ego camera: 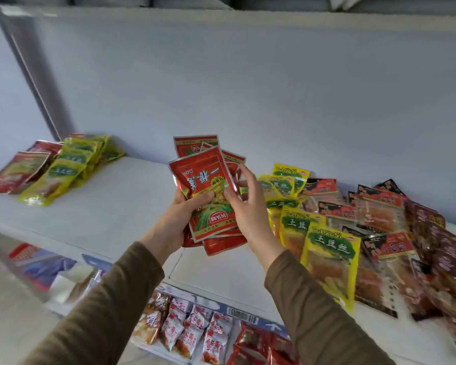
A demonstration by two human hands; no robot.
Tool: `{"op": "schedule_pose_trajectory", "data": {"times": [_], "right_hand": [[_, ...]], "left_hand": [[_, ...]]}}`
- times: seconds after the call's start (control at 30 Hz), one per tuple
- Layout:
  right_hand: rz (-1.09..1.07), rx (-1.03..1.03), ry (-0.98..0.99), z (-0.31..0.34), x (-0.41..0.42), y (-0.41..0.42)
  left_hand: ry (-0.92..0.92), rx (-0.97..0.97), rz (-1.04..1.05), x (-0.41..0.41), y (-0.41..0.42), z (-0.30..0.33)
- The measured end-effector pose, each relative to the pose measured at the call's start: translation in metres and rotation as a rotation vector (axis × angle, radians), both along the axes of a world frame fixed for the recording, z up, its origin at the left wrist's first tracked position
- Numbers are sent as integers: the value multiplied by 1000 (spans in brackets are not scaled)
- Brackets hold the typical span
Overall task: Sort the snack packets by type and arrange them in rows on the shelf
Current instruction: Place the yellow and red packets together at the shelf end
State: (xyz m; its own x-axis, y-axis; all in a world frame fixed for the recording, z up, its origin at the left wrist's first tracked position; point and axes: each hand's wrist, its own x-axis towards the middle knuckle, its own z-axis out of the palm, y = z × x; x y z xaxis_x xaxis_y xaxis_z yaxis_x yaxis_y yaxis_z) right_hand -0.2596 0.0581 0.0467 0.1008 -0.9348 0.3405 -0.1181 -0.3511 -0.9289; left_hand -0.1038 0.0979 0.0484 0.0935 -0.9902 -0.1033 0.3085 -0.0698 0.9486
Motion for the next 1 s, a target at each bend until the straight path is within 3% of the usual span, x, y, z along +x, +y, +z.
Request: {"op": "schedule_pose_trajectory", "data": {"times": [0.1, 0.23, 0.4, 0.53, 0.87, 1.0], "right_hand": [[-5, -72, 101, -11, 56, 9], [-33, -2, 93, -19, 142, 24], [111, 407, -139, -25, 239, 47], [240, 574, -176, -26, 294, 45], [168, 572, -262, -42, 407, -25], [141, 604, -304, -50, 450, -54]], "left_hand": [[-8, 28, 18, 55, 16, -6], [-26, 26, 33, 144, 40, -9], [-52, 53, 34, 243, 58, -19], [-75, 118, 3, 299, 56, -22], [-240, 182, 92, 403, -20, -19], [-207, 214, 122, 438, -47, -23]]}}
